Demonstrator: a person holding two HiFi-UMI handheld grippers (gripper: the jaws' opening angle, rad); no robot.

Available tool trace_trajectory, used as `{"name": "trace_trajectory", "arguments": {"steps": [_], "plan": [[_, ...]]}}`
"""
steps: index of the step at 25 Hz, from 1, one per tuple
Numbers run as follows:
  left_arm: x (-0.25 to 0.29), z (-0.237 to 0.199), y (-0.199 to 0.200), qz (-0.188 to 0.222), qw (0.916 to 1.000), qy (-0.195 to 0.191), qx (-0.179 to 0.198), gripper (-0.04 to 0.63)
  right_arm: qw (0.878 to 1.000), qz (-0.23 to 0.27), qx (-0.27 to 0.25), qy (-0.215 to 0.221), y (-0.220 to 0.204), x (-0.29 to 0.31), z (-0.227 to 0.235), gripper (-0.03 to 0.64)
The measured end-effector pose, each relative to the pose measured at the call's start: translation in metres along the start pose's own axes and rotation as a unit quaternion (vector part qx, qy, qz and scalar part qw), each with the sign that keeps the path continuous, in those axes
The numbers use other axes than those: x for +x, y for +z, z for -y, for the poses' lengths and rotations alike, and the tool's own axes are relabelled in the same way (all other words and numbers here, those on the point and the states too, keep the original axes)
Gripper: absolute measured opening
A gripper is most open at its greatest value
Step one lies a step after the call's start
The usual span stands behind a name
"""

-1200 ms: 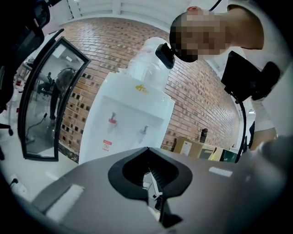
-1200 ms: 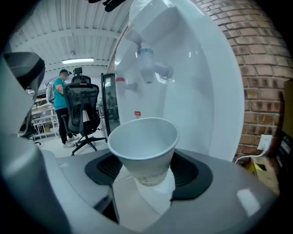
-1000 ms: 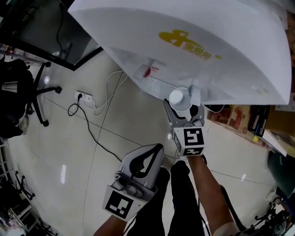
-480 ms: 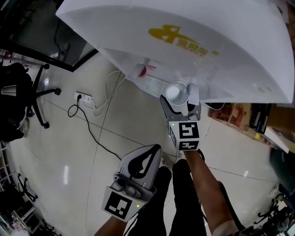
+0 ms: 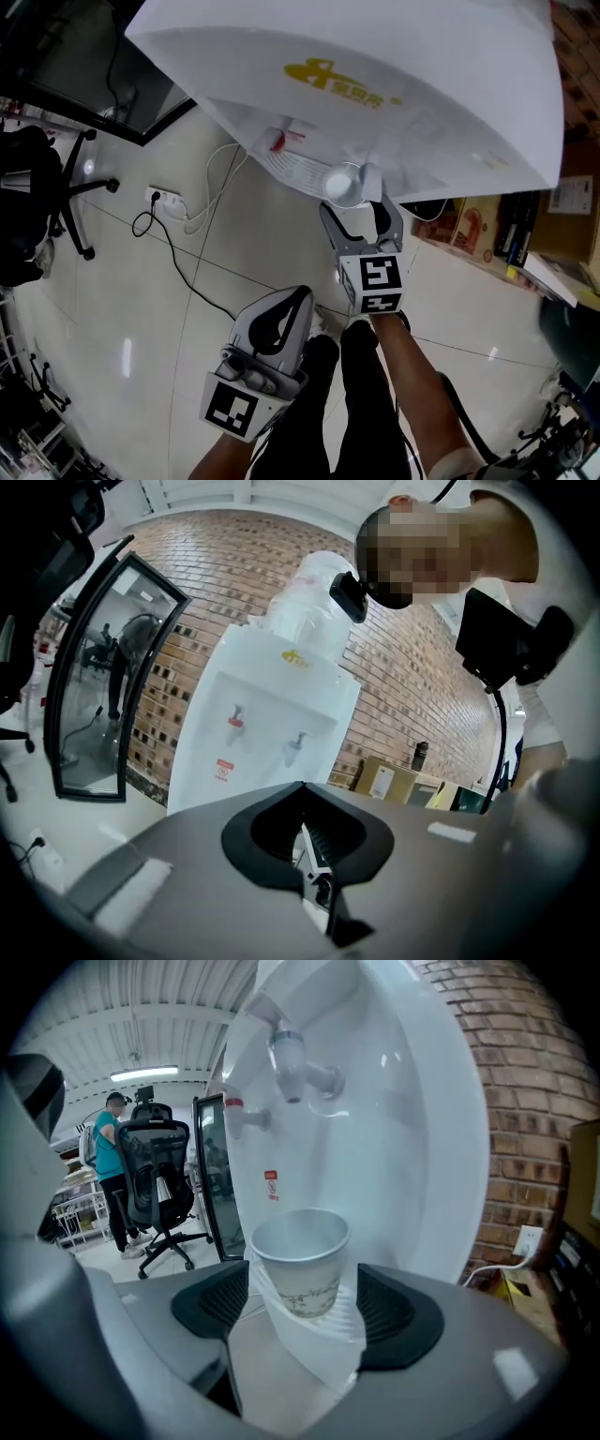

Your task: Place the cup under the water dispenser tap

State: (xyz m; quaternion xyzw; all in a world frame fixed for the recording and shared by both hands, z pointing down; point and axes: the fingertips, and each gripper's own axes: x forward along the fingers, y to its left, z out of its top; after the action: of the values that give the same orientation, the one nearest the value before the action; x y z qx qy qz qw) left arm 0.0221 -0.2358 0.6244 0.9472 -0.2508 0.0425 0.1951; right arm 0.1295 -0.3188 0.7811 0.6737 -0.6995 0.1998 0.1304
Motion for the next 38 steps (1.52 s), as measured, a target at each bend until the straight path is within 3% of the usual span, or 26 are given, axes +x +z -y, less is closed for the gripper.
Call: {"name": "trace_trajectory", "arguments": {"steps": [8, 14, 27, 38], "plan": [[-0.010, 0.021, 0.039, 0.019, 0.9997, 0.016, 0.003, -0.012, 1.000, -0.010, -0.014, 0.017, 0.033, -0.065, -0.012, 0.343], [-0.023, 0.037, 0.086, 0.040, 0.9988, 0.022, 0.016, -0.014, 0.999, 0.023, -0.007, 0.043, 0.097, -0.120, -0.043, 0.265], [-0.050, 0.090, 0.171, 0.083, 0.9962, 0.010, 0.025, -0.014, 0.990, 0.092, -0.057, 0.095, 0.241, -0.232, -0.084, 0.136], [-0.095, 0.114, 0.215, 0.114, 0.9931, -0.004, 0.027, -0.014, 0.984, 0.099, -0.062, 0.134, 0.276, -0.300, -0.141, 0.067]]}}
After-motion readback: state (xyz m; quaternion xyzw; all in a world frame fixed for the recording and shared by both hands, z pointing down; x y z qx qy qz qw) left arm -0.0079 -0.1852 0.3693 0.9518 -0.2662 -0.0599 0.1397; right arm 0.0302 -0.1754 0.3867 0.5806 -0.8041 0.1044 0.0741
